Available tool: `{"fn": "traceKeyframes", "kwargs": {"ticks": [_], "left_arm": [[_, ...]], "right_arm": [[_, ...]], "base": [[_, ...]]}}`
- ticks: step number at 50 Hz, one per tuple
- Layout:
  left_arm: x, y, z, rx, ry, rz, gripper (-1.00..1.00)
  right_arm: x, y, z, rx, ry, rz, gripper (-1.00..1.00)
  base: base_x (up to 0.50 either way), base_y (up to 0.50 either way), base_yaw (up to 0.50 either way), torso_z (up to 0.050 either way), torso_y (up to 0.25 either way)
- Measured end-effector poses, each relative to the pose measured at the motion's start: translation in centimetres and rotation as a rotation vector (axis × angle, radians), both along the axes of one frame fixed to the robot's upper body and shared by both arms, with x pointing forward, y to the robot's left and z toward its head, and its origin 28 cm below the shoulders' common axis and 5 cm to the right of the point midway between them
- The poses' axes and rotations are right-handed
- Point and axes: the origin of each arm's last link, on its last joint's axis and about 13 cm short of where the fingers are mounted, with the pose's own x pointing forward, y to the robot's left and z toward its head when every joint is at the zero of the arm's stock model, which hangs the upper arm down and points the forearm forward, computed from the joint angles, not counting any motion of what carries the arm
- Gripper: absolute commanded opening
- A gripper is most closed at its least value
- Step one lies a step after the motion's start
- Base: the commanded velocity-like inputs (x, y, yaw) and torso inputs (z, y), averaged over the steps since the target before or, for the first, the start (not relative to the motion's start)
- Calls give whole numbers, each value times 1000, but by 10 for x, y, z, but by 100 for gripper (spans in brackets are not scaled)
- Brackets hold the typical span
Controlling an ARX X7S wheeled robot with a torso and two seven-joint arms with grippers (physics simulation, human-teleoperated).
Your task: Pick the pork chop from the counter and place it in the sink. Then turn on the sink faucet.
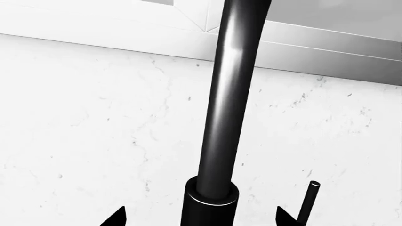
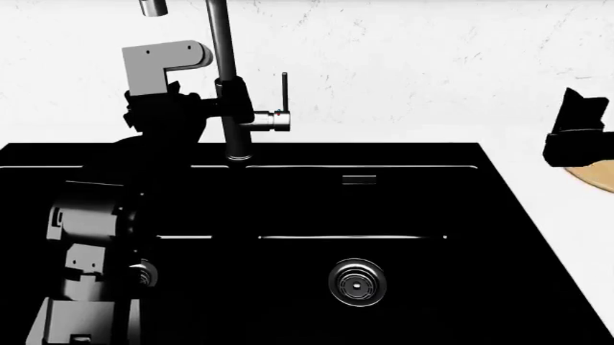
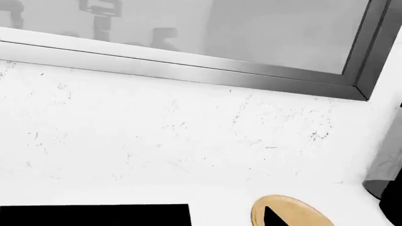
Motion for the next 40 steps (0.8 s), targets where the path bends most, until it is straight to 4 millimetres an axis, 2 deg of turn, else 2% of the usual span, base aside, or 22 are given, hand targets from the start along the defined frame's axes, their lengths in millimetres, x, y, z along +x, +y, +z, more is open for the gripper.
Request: {"fn": "traceKeyframes", "kwargs": {"ticks": [22,40], "left_arm": [[0,1,0,2,-2,1,100],[1,3,-3,6,4,7,100]], "right_arm": [[-59,-36,26,52,37,-139,100],[-73,-65,36,163,149,-253,100]], "base": [[0,0,0,0,0],[0,0,0,0,0]]}}
